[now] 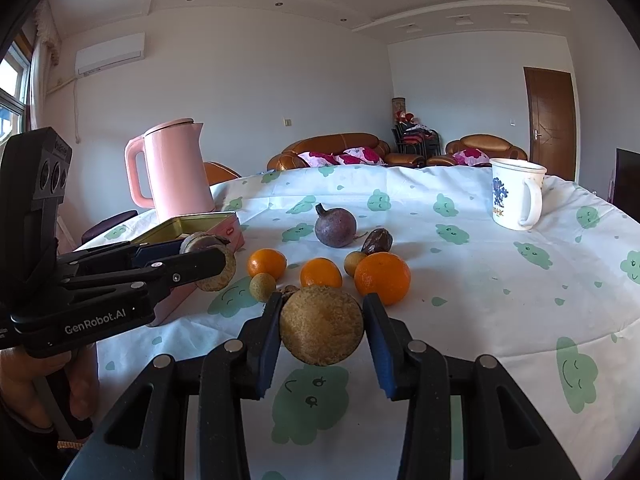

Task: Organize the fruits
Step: 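Carry the chunk with the left tool while the right tool carries the tan fruit toward the tin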

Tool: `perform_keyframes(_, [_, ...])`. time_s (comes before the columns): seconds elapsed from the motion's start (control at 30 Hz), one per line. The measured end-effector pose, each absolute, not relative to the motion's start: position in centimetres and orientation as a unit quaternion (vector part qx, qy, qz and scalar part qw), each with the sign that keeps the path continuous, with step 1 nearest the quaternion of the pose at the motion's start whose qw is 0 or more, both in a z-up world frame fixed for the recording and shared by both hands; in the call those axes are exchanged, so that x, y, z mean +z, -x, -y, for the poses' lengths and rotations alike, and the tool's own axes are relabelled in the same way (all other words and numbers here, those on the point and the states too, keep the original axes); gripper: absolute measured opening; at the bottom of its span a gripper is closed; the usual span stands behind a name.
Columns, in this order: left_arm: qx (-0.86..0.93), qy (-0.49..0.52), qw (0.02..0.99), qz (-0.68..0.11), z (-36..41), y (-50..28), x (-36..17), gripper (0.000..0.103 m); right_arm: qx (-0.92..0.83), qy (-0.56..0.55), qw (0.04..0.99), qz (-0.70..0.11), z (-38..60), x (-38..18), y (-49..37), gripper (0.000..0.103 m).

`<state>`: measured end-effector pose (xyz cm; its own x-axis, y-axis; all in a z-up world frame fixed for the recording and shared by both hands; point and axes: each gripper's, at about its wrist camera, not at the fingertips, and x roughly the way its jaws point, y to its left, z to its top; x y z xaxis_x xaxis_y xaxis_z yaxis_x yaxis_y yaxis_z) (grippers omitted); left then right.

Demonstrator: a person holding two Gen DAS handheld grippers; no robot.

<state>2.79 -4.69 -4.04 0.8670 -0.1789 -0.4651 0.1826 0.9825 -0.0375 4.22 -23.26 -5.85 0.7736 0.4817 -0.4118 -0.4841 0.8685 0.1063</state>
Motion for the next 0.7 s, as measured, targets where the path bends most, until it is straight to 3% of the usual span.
perform_keyframes(0.7, [-0.083,-0.018,0.974,-0.209,5.00,-1.75,-3.52,0.037,0.261,0.004,0.947,-0.186,23.56,-5.63,-3.21,0.042])
